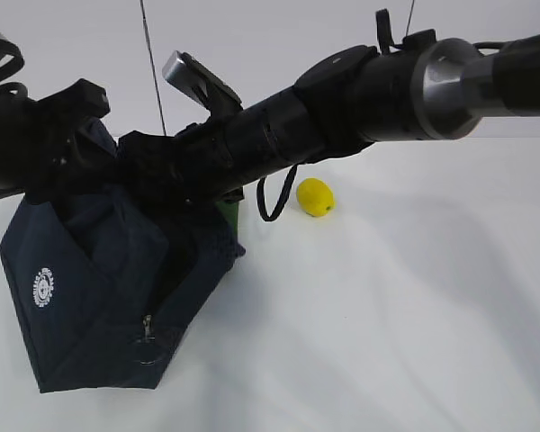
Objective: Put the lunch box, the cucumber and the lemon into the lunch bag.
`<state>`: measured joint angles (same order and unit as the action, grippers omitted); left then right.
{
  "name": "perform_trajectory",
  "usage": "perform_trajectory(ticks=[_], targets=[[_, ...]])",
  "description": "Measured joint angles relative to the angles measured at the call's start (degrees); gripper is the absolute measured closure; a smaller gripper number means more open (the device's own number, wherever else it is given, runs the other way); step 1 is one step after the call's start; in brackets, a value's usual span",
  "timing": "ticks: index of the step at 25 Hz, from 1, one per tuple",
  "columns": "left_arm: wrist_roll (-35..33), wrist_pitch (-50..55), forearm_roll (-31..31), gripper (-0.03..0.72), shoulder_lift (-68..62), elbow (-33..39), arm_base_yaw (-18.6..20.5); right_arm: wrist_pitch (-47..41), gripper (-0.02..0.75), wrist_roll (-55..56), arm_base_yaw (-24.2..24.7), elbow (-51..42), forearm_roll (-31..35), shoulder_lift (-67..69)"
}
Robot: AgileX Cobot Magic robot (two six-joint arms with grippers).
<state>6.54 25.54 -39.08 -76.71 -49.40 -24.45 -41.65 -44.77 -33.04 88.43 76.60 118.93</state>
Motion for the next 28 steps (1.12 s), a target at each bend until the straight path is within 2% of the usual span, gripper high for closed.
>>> perform_trajectory(ticks=[5, 17, 23, 28], targets=[[-0.1, 0.6, 0.4, 0.655, 0.1, 0.0, 0.0, -4.5, 0.292, 0.4, 1.5, 2.2, -2.9, 0.0], [-0.1, 2.1, 1.0, 0.657, -0.2, 0.0, 1.0, -25.2, 0.282, 11.1, 10.4, 12.7, -12.9, -0.5], [-0.1, 6.2, 2.5, 0.657, 0.2, 0.0, 6.1, -27.4, 0.288, 18.1, 14.4, 17.3, -23.9, -0.6], [-1.0, 9.3, 3.6, 0.657, 0.4, 0.0, 7.6, -28.1, 0.296, 24.2, 14.7, 18.7, -35.3, -0.6]])
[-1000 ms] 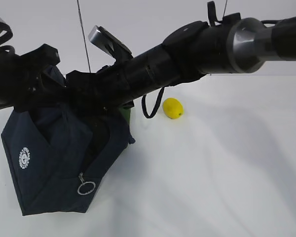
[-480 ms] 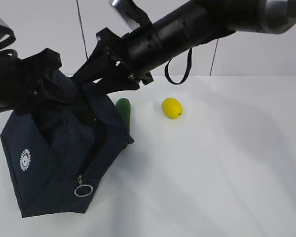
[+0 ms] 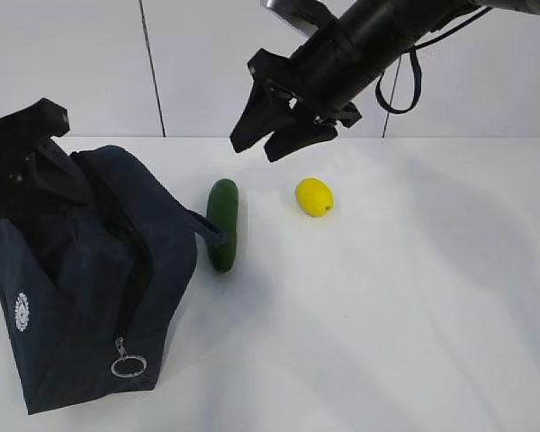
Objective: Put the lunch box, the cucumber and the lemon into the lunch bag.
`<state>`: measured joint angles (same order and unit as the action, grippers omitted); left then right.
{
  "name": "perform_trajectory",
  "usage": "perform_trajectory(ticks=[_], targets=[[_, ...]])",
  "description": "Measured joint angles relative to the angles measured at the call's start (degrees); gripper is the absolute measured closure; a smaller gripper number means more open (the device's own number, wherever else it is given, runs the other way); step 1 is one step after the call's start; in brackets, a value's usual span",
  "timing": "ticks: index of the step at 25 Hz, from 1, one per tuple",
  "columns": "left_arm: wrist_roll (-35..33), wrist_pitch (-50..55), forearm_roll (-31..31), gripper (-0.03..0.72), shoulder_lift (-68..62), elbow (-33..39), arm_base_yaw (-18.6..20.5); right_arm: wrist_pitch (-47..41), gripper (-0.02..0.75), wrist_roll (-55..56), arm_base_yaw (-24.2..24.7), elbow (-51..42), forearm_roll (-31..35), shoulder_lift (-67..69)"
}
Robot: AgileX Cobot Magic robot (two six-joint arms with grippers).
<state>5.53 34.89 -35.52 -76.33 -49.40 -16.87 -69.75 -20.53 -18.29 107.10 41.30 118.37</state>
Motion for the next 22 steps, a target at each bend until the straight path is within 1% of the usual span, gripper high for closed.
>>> perform_trajectory(ticks=[3, 6, 8, 14, 17, 20, 22], targets=[[-0.2, 1.1, 0.3, 0.657, 0.0, 0.0, 0.0, -0.1, 0.297, 4.0, 0.0, 0.2, -5.0, 0.0], [-0.3, 2.7, 0.9, 0.657, 0.1, 0.0, 0.0, -0.1, 0.298, 6.6, 0.0, 0.2, -7.4, 0.0], [-0.3, 3.3, 1.1, 0.657, 0.4, 0.0, 0.0, 0.3, 0.299, 7.1, 0.0, 0.2, -7.4, 0.0], [-0.3, 3.7, 1.4, 0.657, 1.0, 0.0, 0.0, 6.2, 0.299, 7.7, 0.0, 0.2, -5.0, 0.5], [-0.3, 4.0, 1.6, 0.657, 1.0, 0.0, 0.0, 8.1, 0.299, 9.0, -0.4, 0.2, -5.4, 2.0], [-0.3, 4.5, 1.8, 0.658, 1.1, 0.0, 0.0, 10.8, 0.297, 10.5, -2.2, 0.2, -9.6, 3.7], [-0.3, 4.8, 2.1, 0.658, 1.1, 0.0, 0.0, 13.0, 0.283, 12.4, -3.6, 0.2, -12.3, 4.4]])
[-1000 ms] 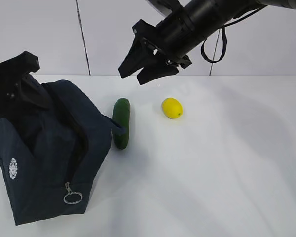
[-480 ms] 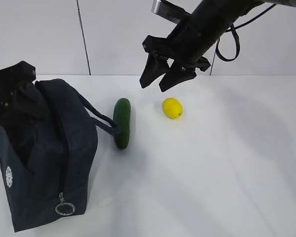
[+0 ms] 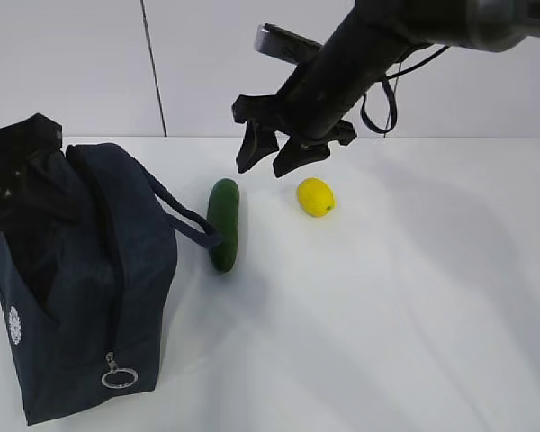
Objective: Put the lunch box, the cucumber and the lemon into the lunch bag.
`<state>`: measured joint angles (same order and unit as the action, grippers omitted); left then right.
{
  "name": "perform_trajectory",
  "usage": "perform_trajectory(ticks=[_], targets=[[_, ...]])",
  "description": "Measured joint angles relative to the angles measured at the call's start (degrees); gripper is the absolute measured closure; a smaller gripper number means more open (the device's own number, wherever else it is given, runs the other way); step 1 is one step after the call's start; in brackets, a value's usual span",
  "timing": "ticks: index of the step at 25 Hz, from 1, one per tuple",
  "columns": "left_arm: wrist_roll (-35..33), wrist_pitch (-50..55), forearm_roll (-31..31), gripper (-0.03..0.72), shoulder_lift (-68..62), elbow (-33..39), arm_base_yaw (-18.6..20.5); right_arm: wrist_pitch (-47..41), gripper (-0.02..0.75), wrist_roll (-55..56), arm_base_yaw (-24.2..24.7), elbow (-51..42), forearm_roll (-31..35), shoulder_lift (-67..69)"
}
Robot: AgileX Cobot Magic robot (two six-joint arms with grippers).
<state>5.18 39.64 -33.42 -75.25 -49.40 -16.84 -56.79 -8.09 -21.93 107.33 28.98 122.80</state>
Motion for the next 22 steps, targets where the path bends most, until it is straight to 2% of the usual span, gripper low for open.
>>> perform_trajectory(ticks=[8, 14, 22], targets=[[0.0, 0.1, 1.5, 0.658, 0.3, 0.0, 0.0, 7.2, 0.25, 7.1, -1.0, 0.1, -1.6, 3.4], [0.0, 0.1, 2.2, 0.658, 0.3, 0.0, 0.0, 9.0, 0.249, 8.4, -1.8, 0.6, -1.7, 6.3], [0.0, 0.0, 2.5, 0.658, 0.3, 0.0, 0.0, 9.3, 0.248, 8.8, -3.6, 5.5, -3.6, 11.2]])
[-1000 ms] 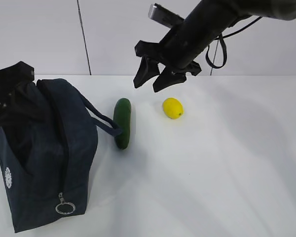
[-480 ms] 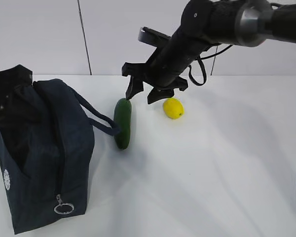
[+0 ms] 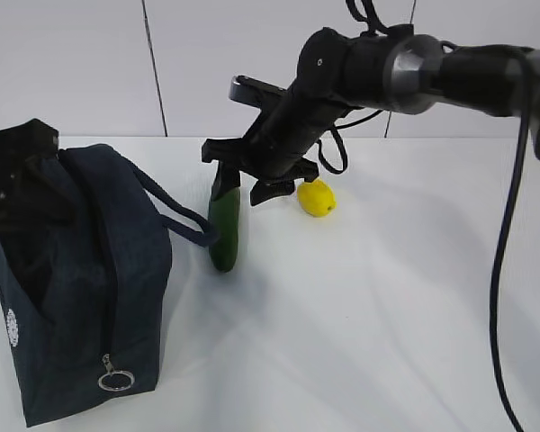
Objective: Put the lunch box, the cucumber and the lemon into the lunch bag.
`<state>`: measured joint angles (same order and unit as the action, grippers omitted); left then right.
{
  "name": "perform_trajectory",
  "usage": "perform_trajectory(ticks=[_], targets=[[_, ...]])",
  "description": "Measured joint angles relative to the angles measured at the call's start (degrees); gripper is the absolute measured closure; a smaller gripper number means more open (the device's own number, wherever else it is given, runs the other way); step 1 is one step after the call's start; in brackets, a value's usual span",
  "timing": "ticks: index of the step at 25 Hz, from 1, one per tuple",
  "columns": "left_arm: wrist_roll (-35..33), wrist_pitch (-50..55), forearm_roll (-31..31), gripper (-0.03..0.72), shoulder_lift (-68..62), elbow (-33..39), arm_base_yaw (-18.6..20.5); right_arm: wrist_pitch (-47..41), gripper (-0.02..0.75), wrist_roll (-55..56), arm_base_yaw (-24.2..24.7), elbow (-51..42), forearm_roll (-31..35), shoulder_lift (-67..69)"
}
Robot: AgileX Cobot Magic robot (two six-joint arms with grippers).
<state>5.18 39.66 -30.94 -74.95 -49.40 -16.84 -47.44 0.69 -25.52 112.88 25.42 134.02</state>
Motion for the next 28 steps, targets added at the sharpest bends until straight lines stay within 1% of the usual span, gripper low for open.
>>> perform_trajectory(ticks=[4, 8, 21, 28], targets=[[0.0, -0.1, 0.2, 0.658, 0.0, 0.0, 0.0, -0.9, 0.226, 1.8, -0.8, 3.3, -4.0, 2.2], [0.0, -0.3, 0.3, 0.658, 0.0, 0.0, 0.0, -0.7, 0.21, 4.8, -1.6, 3.8, -7.3, 2.8], [0.0, -0.6, 0.4, 0.658, 0.0, 0.0, 0.0, 0.5, 0.209, 8.5, -2.3, 4.5, -8.4, 4.4], [0.0, -1.0, 0.6, 0.658, 0.0, 0.0, 0.0, 0.9, 0.209, 9.5, -2.9, 7.2, -8.4, 6.8]])
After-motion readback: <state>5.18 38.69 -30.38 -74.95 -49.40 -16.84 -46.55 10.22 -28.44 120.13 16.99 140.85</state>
